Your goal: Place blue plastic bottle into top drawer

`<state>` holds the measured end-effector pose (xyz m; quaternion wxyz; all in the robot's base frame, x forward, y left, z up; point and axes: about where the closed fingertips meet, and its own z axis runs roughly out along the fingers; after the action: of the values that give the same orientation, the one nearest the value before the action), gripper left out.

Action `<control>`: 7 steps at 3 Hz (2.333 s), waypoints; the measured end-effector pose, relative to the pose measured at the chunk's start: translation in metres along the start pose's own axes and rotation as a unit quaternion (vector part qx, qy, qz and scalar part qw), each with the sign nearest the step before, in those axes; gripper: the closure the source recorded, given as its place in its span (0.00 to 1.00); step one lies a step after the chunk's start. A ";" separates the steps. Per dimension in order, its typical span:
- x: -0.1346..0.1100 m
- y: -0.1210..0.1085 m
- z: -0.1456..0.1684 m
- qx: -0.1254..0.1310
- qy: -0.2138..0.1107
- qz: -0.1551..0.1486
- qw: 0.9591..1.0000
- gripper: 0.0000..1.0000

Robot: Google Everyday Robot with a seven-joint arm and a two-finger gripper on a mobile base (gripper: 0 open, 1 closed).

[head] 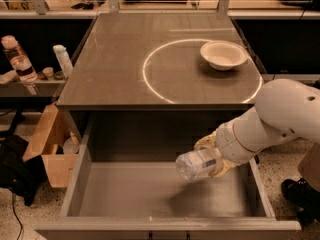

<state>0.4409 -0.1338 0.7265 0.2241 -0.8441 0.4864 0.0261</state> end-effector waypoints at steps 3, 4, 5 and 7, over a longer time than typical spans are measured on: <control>0.017 0.027 0.023 -0.018 0.005 0.041 0.999 1.00; 0.021 0.033 0.030 -0.024 0.004 0.046 0.999 1.00; 0.024 0.040 0.038 -0.032 0.000 0.051 0.998 1.00; 0.021 0.044 0.045 -0.046 -0.020 0.037 0.998 0.86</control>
Offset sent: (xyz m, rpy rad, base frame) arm -0.0059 -0.0165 -0.0363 -0.0080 0.0650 -0.0738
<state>0.4228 -0.1514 0.6646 0.1939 -0.8340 0.5112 0.0738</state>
